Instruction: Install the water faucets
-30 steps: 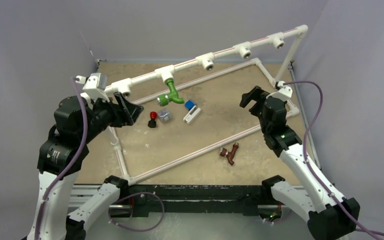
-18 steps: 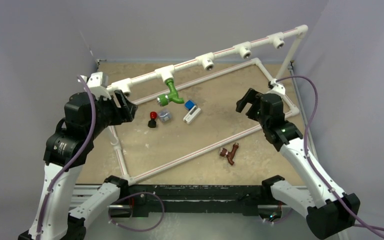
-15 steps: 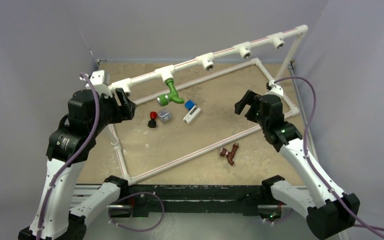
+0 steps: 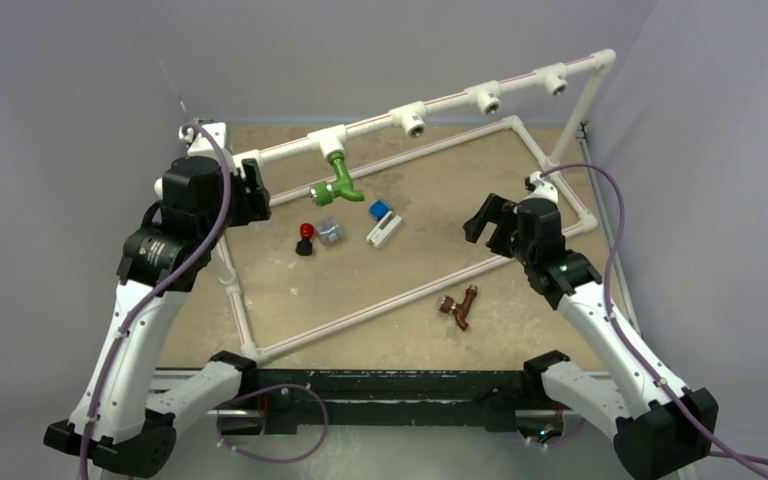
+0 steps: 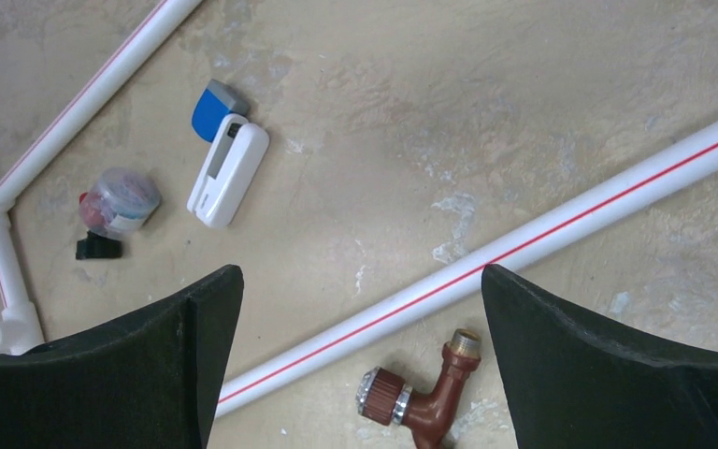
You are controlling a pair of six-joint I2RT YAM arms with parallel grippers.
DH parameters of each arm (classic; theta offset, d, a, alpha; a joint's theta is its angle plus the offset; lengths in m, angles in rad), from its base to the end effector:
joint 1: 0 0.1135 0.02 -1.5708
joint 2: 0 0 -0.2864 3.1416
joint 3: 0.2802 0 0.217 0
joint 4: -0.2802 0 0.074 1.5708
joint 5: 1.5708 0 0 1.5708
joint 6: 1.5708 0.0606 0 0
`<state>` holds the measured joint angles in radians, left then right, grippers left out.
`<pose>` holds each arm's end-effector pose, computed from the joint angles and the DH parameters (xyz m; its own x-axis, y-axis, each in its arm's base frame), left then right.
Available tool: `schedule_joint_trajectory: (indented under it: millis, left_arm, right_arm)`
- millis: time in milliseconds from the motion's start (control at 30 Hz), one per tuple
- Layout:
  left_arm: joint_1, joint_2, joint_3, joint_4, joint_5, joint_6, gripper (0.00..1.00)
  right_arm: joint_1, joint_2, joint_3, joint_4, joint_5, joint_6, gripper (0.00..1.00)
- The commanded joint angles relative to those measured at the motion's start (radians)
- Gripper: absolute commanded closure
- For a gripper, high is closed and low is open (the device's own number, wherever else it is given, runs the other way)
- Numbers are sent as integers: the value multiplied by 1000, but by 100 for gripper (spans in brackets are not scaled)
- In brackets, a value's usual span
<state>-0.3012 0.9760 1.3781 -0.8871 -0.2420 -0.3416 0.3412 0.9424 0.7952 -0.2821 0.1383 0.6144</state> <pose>0.1432 -0.0293 0.4256 -0.4482 -0.2013 -0.8710 -0.0685 0.9792 -0.1911 0.1805 0.0552 0.3182 -0.4435 0.4484 -0.7760 0.0518 0.8772 0.4773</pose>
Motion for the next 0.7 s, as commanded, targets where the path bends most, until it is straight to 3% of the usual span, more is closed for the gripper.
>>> schedule_joint_trajectory:
  millis: [0,167,333,667]
  left_arm:
    - [5,56,26,122,-72,47,36]
    - [23,120,49,182,-95,74,34]
    - [142,177,65,238,-38,88,34]
    - [237,278,96,308,-73,71,33]
  right_arm:
    - [-1,-3,4,-44,6,54,2]
    - [-1,23,7,-65,-7,82,2]
    - [-1,47,13,-77,-32,74,1]
    - [-1,16,-10,-40,-26,97,1]
